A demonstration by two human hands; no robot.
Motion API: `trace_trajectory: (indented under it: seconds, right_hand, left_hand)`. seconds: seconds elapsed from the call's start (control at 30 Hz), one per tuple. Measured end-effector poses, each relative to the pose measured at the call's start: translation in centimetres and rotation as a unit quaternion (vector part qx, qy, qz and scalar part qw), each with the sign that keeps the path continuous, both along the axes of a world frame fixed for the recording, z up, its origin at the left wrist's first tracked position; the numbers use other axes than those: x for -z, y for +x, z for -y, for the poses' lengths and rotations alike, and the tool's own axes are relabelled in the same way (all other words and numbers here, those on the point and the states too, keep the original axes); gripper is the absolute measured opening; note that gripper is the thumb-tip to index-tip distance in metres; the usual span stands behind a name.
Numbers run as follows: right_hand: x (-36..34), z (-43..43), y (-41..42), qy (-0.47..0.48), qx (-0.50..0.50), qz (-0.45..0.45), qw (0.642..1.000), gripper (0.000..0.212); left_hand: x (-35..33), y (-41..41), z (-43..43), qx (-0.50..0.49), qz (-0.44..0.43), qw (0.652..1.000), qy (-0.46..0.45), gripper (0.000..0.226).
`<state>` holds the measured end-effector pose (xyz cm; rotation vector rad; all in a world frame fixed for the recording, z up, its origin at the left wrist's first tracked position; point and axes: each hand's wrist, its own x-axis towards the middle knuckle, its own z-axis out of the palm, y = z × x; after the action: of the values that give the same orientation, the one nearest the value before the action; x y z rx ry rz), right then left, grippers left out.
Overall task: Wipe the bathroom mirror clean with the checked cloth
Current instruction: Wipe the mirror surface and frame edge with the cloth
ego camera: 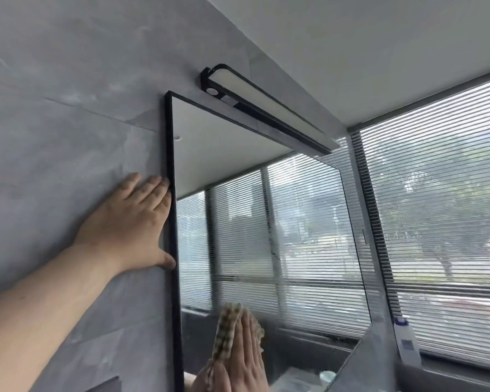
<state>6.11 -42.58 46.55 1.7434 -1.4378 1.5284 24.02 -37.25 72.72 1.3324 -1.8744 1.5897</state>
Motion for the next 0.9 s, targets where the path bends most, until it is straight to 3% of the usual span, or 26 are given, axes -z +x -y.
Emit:
trace_trajectory:
  seconds: [0.1,0.17,0.27,0.43,0.53,0.67,0.77,0.9]
  right_hand:
    - [0.9,-0.6,1.6,0.02,-0.024,0.057,0.998,0.06]
    - [-0.6,-0.9,2.2,0.006,-0.038,0.081,0.996,0.073]
    - [-5.5,-0.9,3.4,0.028,-0.07,0.059,0.995,0.075]
    - [-13.0,-0.8,4.3,-0.012,-0.088,0.055,0.995,0.074]
    - [-11.1,1.1,1.8,-0.027,-0.071,0.085,0.993,0.076]
    - [-5.5,3.8,-2.9,0.007,-0.041,0.221,0.974,0.082]
    - [1.1,5.9,-6.9,0.053,-0.007,0.331,0.942,0.082]
    - [7.0,7.3,-10.0,0.122,-0.008,0.452,0.884,0.065]
  left_hand:
    - [0.0,-0.4,-0.7,-0.007,-0.005,1.0,0.009,0.139]
    - [0.0,-0.5,-0.8,-0.006,0.0,1.0,0.008,0.139]
    - [0.2,-0.1,-0.4,0.034,0.004,0.999,-0.008,0.136]
    - [0.9,0.4,1.1,0.094,0.016,0.995,-0.038,0.12]
    - [0.9,0.4,0.9,0.087,0.009,0.996,-0.028,0.121]
    - [0.9,0.3,0.9,0.069,0.004,0.997,-0.029,0.122]
    - [0.9,0.3,0.8,0.073,0.0,0.997,-0.035,0.122]
    - [0.9,0.3,1.0,0.083,0.001,0.996,-0.031,0.122]
